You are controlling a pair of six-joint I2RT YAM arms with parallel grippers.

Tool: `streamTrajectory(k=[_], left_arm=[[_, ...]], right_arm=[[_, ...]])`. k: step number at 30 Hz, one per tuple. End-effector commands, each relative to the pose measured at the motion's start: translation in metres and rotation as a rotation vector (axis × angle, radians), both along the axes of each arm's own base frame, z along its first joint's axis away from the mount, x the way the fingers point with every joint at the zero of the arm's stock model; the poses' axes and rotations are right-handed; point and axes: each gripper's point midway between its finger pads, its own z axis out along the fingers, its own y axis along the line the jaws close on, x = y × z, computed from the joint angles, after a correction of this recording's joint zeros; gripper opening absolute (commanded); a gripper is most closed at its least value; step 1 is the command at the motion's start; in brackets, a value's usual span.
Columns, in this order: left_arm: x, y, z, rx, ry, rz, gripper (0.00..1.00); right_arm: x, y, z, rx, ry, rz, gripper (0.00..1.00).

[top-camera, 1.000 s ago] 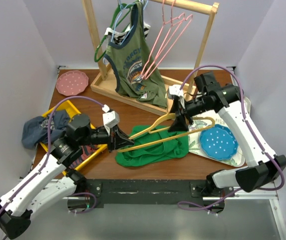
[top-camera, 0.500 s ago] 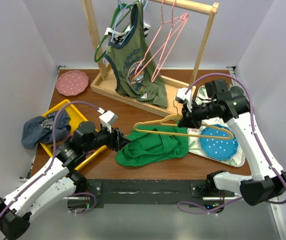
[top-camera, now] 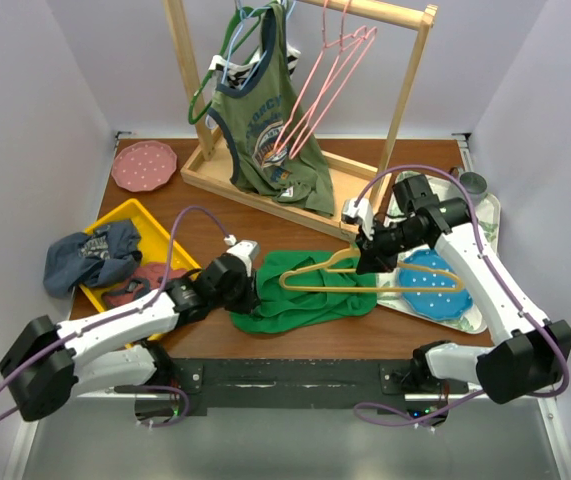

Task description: Place the tank top on the hanger

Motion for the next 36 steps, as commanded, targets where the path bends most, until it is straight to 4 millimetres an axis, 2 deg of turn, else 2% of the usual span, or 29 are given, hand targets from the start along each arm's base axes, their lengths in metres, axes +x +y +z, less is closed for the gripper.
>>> streamTrajectory(k=[1, 2, 5, 11, 15, 18, 20, 22, 23, 25, 29, 31, 32, 36], left_arm=[[0.028, 0.001, 0.013, 0.065, -0.07, 0.121, 0.09], [0.029, 0.0, 0.015, 0.065, -0.074, 0.119, 0.0], [0.027, -0.008, 0.028, 0.025, -0.087, 0.093, 0.0], [0.014, -0.03, 0.078, -0.163, -0.123, -0.012, 0.0], [0.003, -0.043, 0.112, -0.299, -0.149, -0.072, 0.0], [0.002, -0.046, 0.131, -0.341, -0.17, -0.087, 0.0], [0.006, -0.043, 0.138, -0.321, -0.19, -0.073, 0.0], [0.012, -0.035, 0.137, -0.264, -0.206, -0.054, 0.0], [0.014, -0.029, 0.138, -0.227, -0.211, -0.033, 0.0], [0.015, -0.026, 0.141, -0.207, -0.229, -0.045, 0.0], [0.008, -0.04, 0.164, -0.275, -0.254, -0.134, 0.0], [0.006, -0.046, 0.17, -0.295, -0.258, -0.168, 0.0], [0.005, -0.05, 0.178, -0.318, -0.268, -0.186, 0.0], [0.005, -0.053, 0.186, -0.325, -0.299, -0.218, 0.0]], right_arm=[[0.002, 0.009, 0.0, 0.05, -0.018, 0.048, 0.0], [0.002, 0.01, -0.001, 0.055, -0.015, 0.052, 0.0], [0.003, 0.017, -0.002, 0.084, 0.0, 0.074, 0.0], [0.011, 0.031, 0.0, 0.125, -0.002, 0.12, 0.0], [0.012, 0.048, 0.012, 0.212, 0.01, 0.171, 0.0], [0.012, 0.06, 0.02, 0.284, 0.033, 0.212, 0.0], [0.002, 0.065, 0.027, 0.333, 0.083, 0.248, 0.0], [0.003, 0.067, 0.033, 0.355, 0.066, 0.316, 0.0], [-0.011, 0.063, 0.034, 0.352, 0.145, 0.331, 0.0], [-0.011, 0.063, 0.032, 0.366, 0.129, 0.412, 0.0], [-0.021, 0.072, 0.019, 0.386, 0.211, 0.444, 0.0], [-0.025, 0.084, 0.016, 0.399, 0.235, 0.486, 0.0], [-0.026, 0.088, 0.016, 0.408, 0.244, 0.495, 0.0], [-0.021, 0.102, 0.023, 0.428, 0.216, 0.533, 0.0]])
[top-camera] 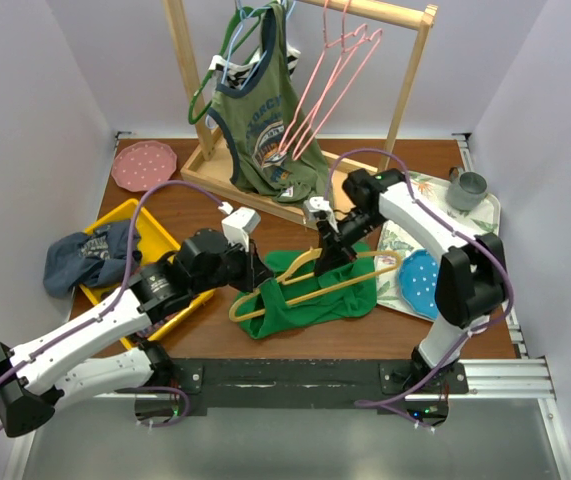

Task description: Place the tank top on the hanger

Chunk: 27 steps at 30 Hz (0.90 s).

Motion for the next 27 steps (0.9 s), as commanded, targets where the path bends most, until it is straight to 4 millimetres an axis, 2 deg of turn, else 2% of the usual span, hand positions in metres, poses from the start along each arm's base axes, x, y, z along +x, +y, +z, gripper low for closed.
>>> streamTrajectory(k=[1, 2, 3, 5, 6, 8, 9, 11, 12, 15, 19, 20, 27], left_arm=[[0.001, -0.013, 0.037, -0.066, -0.104, -0.079, 0.0], [-0.001, -0.013, 0.035, -0.059, -0.102, -0.094, 0.0], [-0.003, -0.012, 0.036, -0.049, -0.116, -0.114, 0.15], [-0.009, -0.007, 0.036, -0.016, -0.116, -0.141, 0.38], [-0.01, -0.002, 0.038, 0.013, -0.146, -0.159, 0.56], [-0.014, 0.014, 0.05, 0.06, -0.19, -0.161, 0.65], [-0.014, 0.021, 0.054, 0.095, -0.246, -0.178, 0.73], [-0.02, 0.033, 0.068, 0.111, -0.328, -0.205, 0.79], [-0.021, 0.037, 0.069, 0.146, -0.4, -0.252, 0.84], [-0.026, 0.035, 0.068, 0.179, -0.518, -0.368, 0.86], [-0.028, 0.012, 0.058, 0.185, -0.548, -0.512, 0.86], [-0.027, 0.003, 0.048, 0.199, -0.527, -0.559, 0.86], [-0.021, -0.026, 0.026, 0.201, -0.456, -0.66, 0.79]], right_arm=[[-0.02, 0.012, 0.037, 0.079, 0.057, 0.047, 0.0], [-0.017, 0.013, 0.039, 0.089, 0.034, 0.045, 0.0], [-0.015, 0.014, 0.04, 0.085, 0.037, 0.035, 0.0], [-0.013, 0.014, 0.043, 0.095, -0.008, 0.032, 0.0], [-0.013, 0.013, 0.045, 0.088, -0.008, 0.018, 0.0], [-0.009, 0.012, 0.049, 0.094, -0.097, -0.003, 0.0], [-0.007, 0.011, 0.049, 0.07, -0.086, -0.043, 0.0], [0.001, 0.01, 0.046, 0.066, -0.174, -0.076, 0.0], [0.0, 0.008, 0.053, 0.073, -0.196, -0.097, 0.0], [-0.002, 0.007, 0.052, 0.072, -0.231, -0.092, 0.0], [-0.015, 0.012, 0.048, 0.062, -0.24, -0.03, 0.0], [-0.015, 0.013, 0.048, 0.061, -0.251, -0.022, 0.0], [-0.016, 0.019, 0.052, 0.054, -0.292, 0.008, 0.0]])
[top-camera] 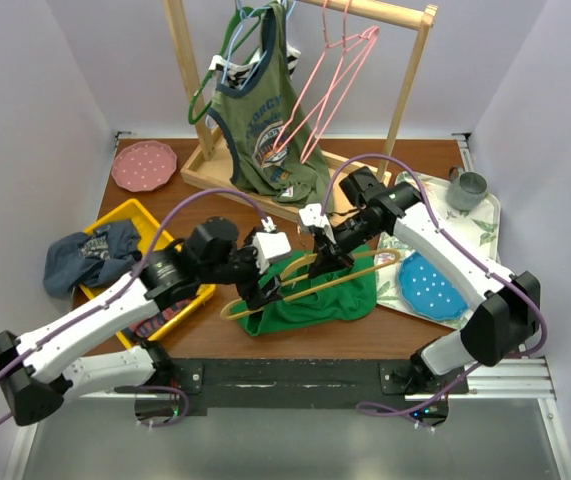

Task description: Place the tank top on the hanger

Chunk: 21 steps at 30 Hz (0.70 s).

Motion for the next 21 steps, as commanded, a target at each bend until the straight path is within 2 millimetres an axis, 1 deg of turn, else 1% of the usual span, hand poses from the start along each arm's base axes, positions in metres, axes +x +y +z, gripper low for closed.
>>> streamTrajectory(k=[1, 2, 4, 5, 6, 7, 8, 9, 10, 11, 12, 13, 14, 15, 16, 17, 18, 19, 20, 21], left_arm=[[-0.001, -0.02, 0.016, -0.054, -0.037, -0.106, 0.76], [0.0, -0.023, 0.007, -0.032, -0.014, -0.106, 0.72], [0.001, -0.025, 0.001, -0.019, 0.012, -0.103, 0.5], [0.001, -0.027, -0.004, -0.012, 0.038, -0.102, 0.36], [0.0, -0.028, -0.007, -0.009, 0.051, -0.096, 0.06], [0.001, -0.027, -0.01, -0.004, 0.061, -0.084, 0.0], [0.002, -0.025, -0.012, -0.006, 0.077, -0.055, 0.0], [0.001, -0.024, -0.013, -0.011, 0.086, -0.039, 0.0], [0.0, -0.021, -0.019, -0.01, 0.098, -0.02, 0.0], [-0.001, -0.016, -0.014, -0.039, 0.104, 0.021, 0.0], [-0.002, -0.013, -0.014, -0.057, 0.116, 0.056, 0.0], [-0.004, -0.008, -0.022, -0.067, 0.13, 0.084, 0.0], [-0.007, -0.002, -0.012, -0.121, 0.136, 0.124, 0.0], [-0.009, 0.001, -0.012, -0.147, 0.144, 0.145, 0.0], [-0.011, 0.005, -0.02, -0.165, 0.155, 0.173, 0.0], [-0.015, 0.011, -0.011, -0.219, 0.16, 0.204, 0.0], [-0.016, 0.015, -0.012, -0.235, 0.166, 0.228, 0.0], [-0.017, 0.019, -0.02, -0.236, 0.178, 0.252, 0.0], [-0.018, 0.027, -0.013, -0.297, 0.187, 0.306, 0.0], [-0.018, 0.029, -0.013, -0.316, 0.196, 0.326, 0.0]], right_arm=[[0.003, 0.005, 0.013, 0.032, -0.063, 0.014, 0.01], [0.002, 0.004, 0.013, 0.035, -0.068, 0.014, 0.01], [0.001, 0.004, 0.013, 0.039, -0.073, 0.018, 0.02], [-0.001, 0.004, 0.011, 0.038, -0.072, 0.019, 0.03], [-0.001, 0.003, 0.011, 0.038, -0.072, 0.014, 0.03], [0.0, 0.003, 0.011, 0.039, -0.078, 0.01, 0.03], [0.0, 0.002, 0.009, 0.03, -0.069, 0.0, 0.04], [0.0, 0.001, 0.011, 0.029, -0.074, -0.008, 0.06], [0.004, 0.002, 0.012, 0.032, -0.087, -0.023, 0.17], [0.006, 0.002, 0.015, 0.019, -0.07, -0.063, 0.29], [0.014, -0.003, 0.019, 0.001, -0.107, -0.11, 0.39], [0.028, -0.005, 0.028, 0.021, -0.142, -0.164, 0.48], [0.037, -0.009, 0.041, 0.032, -0.131, -0.236, 0.68], [0.044, -0.014, 0.053, 0.059, -0.136, -0.274, 0.74], [0.062, -0.032, 0.066, 0.083, -0.147, -0.358, 0.79], [0.07, -0.04, 0.083, 0.105, -0.144, -0.418, 0.85], [0.076, -0.05, 0.091, 0.116, -0.153, -0.451, 0.89], [0.081, -0.066, 0.101, 0.133, -0.164, -0.507, 0.93], [0.088, -0.079, 0.11, 0.144, -0.197, -0.577, 0.98], [0.086, -0.083, 0.111, 0.15, -0.182, -0.611, 0.99]])
